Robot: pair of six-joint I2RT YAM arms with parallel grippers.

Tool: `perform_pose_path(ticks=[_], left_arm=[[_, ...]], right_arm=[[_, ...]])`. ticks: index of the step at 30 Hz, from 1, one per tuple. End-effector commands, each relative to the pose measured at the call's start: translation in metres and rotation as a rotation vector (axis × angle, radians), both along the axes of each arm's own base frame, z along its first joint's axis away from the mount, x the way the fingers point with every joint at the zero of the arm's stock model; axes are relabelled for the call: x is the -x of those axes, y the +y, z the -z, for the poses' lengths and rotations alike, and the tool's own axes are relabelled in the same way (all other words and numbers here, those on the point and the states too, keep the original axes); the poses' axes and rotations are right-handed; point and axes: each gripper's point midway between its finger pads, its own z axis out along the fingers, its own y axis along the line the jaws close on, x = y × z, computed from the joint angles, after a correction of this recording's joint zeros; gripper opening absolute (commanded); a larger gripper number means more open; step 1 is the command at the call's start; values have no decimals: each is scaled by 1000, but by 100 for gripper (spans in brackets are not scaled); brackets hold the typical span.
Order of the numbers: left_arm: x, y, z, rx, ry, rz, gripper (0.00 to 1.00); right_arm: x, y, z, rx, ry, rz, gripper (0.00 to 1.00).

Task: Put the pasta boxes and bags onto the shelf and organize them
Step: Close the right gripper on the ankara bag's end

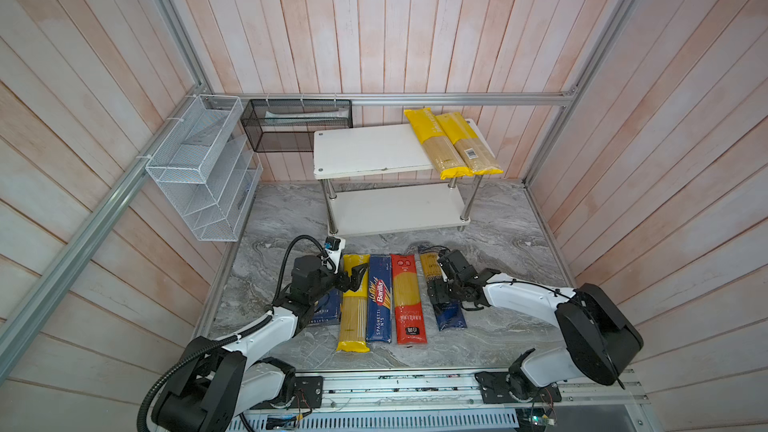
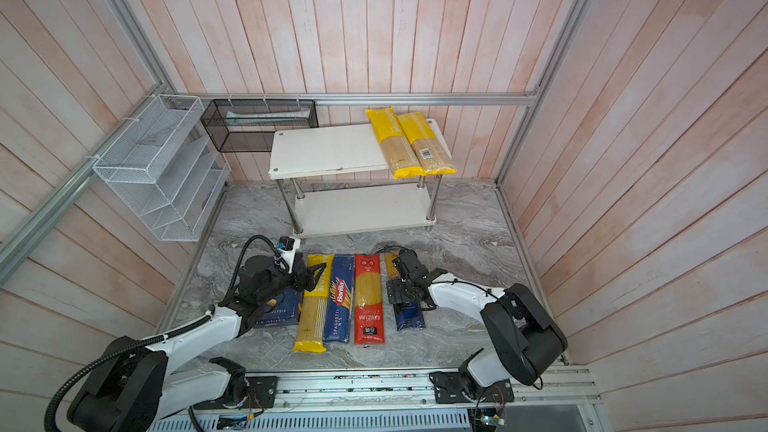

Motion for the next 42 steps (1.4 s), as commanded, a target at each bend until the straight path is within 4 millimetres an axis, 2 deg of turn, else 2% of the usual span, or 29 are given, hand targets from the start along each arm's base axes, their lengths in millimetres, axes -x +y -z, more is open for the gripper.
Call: perform_pose_path(ticks=[1,5,9,16,20,27,29,33,42], left_arm=[[-1,-3,-8,3,-29,18,100],[0,-2,-9,2,-36,11,100],[-1,-1,-8,-1,-33,8,100],[-1,-4,-8,3,-28,17,100],[-1,-2,-8,-2,-31,8,100],[0,-1,-9,-4,-34,2,100],[0,-1,-8,-3,-32,2,100],[-1,-3,-8,0,-28,10,99],[1,-3,-9,-2,-32,10,100]], right_arm=[[15,-8,18,43,84,14,89],[7,-16,11,82,46,44,84],[0,-8,3,32,7,54,76],[-5,1,3,-22,3,66,55],[-8,2,0,-23,-11,66,48],[-19,13,-20,-75,-67,53,39],[-21,12,-24,-74,-77,55,37],[-21,8,-33,-55,-82,56,26],[-23,2,-57,-64,-108,31,16]])
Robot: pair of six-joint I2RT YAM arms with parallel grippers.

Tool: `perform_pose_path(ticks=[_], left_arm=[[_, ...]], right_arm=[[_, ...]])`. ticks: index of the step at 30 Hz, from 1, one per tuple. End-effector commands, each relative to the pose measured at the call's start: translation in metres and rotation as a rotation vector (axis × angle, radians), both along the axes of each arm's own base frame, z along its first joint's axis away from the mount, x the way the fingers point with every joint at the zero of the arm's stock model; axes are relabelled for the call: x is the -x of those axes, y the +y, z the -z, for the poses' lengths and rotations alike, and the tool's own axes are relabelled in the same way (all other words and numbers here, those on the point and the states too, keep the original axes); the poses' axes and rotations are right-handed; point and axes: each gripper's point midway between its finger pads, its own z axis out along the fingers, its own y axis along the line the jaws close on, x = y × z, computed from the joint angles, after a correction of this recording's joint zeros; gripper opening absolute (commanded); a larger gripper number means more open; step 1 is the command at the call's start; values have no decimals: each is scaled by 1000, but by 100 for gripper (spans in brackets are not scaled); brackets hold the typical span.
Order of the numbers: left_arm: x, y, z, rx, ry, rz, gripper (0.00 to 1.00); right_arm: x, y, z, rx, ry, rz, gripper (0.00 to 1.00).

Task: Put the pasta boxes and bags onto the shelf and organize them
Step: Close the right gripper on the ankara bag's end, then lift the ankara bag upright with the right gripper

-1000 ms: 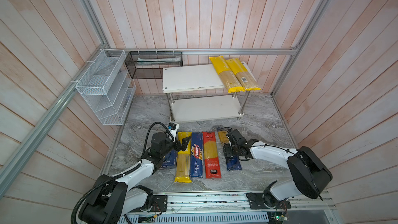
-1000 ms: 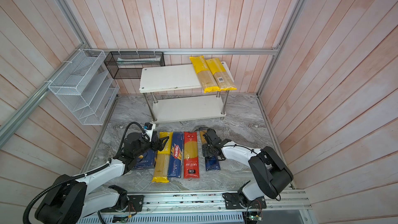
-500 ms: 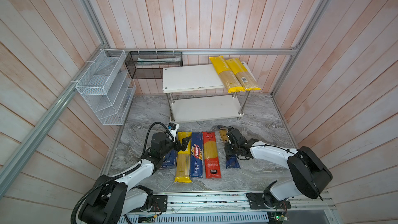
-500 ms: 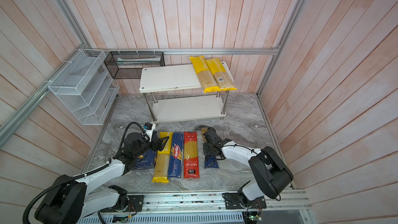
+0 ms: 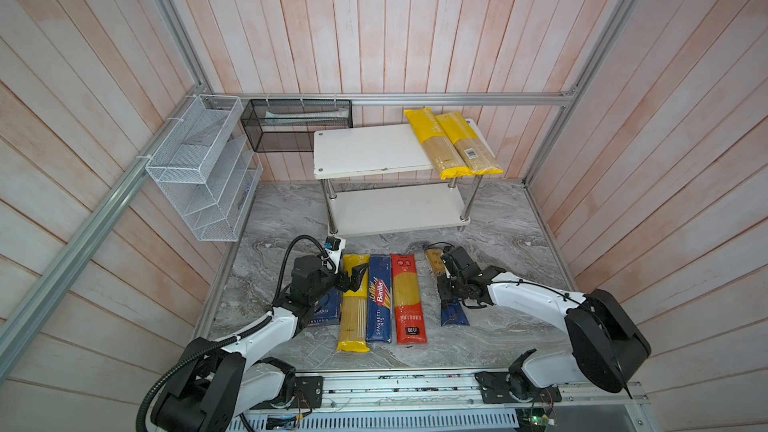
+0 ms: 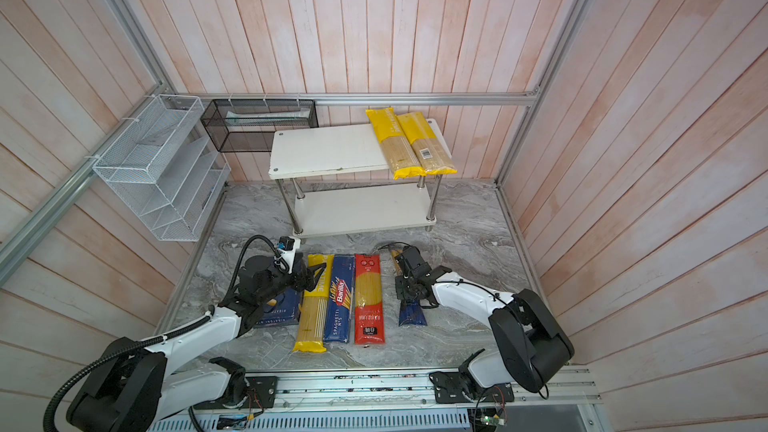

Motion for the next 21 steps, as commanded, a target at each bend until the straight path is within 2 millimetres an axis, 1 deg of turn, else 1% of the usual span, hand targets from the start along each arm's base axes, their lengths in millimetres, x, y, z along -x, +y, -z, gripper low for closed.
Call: perform_pose_path(ticks=[1,5,9,13,16,19,21], left_arm=[[0,-2,-7,-2,-28,9,100],[-1,-2,-8,-6,-31,9,100],[-1,-2,-7,-14,-32,5,100],[-1,-3,-6,-14,-30,8,100],[-2,-5,-5,-13,-28,12,100],[-1,-5,-6,-13,-27,12,100],[-1,-4,-6,-13,-28,11,100]], right_arm=[[-19,12,-40,-53,-107,-30,15],[-21,16,-53,-74,-142,-58,12],[-20,19,-70,-108,-199,-88,11],[-14,19,-82,-122,-234,-105,11],[-7,23,-93,-145,-269,-134,10],[-1,30,-110,-186,-318,-164,10],[0,30,-121,-207,-347,-169,10]])
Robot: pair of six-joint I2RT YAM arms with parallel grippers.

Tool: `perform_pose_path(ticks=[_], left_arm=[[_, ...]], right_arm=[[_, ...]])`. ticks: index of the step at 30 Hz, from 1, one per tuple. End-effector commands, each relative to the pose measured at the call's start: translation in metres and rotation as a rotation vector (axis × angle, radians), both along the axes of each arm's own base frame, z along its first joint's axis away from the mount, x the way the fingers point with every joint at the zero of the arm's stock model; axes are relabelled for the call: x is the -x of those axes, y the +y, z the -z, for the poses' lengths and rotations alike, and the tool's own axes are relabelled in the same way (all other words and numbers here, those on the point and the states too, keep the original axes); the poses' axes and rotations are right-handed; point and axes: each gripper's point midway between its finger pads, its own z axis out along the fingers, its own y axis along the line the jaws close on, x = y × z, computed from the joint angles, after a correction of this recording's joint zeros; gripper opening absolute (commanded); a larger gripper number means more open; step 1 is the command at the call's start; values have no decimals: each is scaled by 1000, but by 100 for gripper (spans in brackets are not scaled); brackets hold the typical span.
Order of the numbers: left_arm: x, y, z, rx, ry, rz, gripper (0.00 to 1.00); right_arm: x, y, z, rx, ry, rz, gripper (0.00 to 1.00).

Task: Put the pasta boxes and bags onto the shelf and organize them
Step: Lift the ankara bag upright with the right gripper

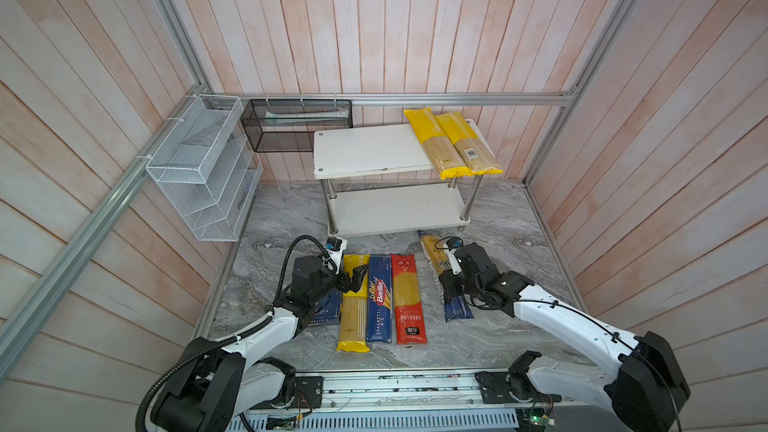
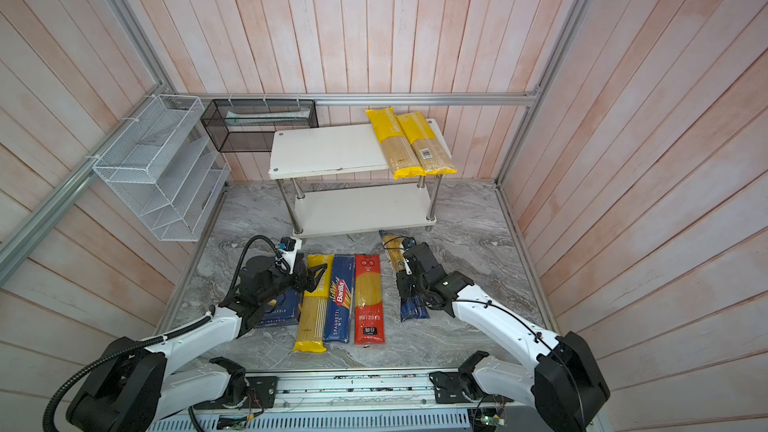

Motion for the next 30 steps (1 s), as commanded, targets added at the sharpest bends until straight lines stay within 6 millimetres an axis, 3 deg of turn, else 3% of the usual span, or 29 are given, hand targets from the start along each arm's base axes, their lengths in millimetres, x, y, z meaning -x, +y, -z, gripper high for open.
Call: perform_pose_path(ticks=[1,6,17,30], left_arm=[[-2,-2,-7,-6,-27,2,100],[-3,-1,-6,-11,-26,-3,100],[-3,-2,-5,-13,-20,1,100],[-2,-2,-6,-7,-23,2,100]], right_arm=[[-10,12,-44,-93,-139,-25,10],[-9,13,-61,-128,-178,-30,9],[-5,39,-102,-169,-223,-135,8],[-7,77,-178,-274,-351,-231,8]])
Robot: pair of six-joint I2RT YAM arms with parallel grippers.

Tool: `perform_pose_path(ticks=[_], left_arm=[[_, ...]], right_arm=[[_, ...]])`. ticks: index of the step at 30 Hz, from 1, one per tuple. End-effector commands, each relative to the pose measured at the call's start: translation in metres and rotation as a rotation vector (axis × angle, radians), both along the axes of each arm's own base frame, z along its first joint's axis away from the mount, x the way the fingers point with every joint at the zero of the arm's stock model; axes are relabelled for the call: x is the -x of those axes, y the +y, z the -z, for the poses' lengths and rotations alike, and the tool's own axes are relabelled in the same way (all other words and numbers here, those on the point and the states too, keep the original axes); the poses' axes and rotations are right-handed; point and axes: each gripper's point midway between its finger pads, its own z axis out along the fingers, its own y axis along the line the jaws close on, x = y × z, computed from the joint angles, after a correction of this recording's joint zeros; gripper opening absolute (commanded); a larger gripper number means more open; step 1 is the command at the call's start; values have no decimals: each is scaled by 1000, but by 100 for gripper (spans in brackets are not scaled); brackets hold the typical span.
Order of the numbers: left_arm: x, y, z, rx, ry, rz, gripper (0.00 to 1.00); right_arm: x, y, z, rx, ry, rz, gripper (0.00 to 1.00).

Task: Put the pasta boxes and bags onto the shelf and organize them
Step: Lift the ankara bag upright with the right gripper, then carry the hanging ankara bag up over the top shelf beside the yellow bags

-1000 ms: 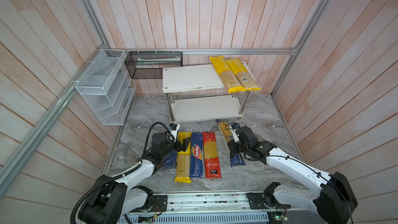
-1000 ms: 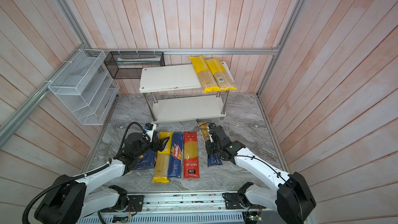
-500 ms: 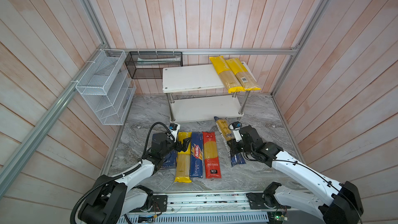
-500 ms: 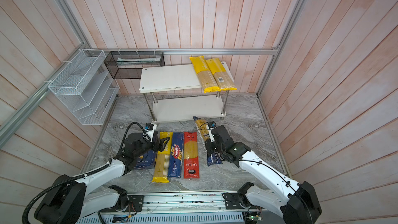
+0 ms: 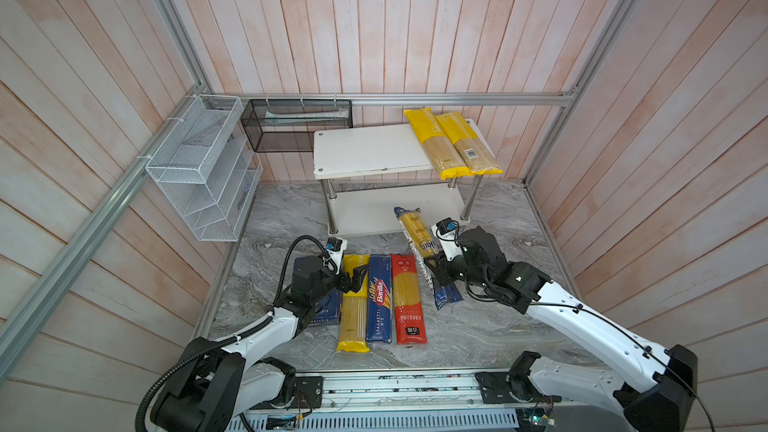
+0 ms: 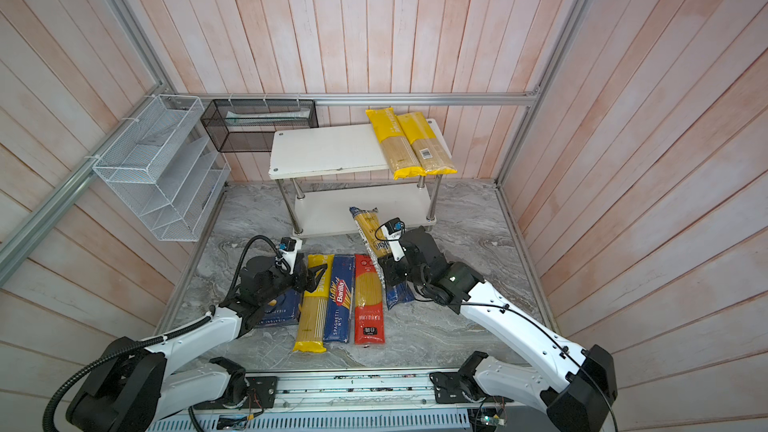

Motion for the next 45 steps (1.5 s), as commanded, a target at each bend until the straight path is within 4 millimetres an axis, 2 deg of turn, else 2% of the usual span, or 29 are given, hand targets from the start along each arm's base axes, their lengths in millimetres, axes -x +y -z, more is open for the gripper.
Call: perform_pose_path(ticks=[1,15,35,45], left_arm=[[-2,-2,-8,-4,-26,6,100],[-2,-1,-7,-4,-27,3,100],[-3,0,-8,-6,-32,-4,100],[-2,-1,-8,-4,-31,0,100]], right_arm=[[-11,20,-69,-146,-167,-35,8],[-17,29,-116,-208,-295,-56,8],[-56,25,-190,-174,-430,95,7],[-91,34,-218,-111,-494,151,7]])
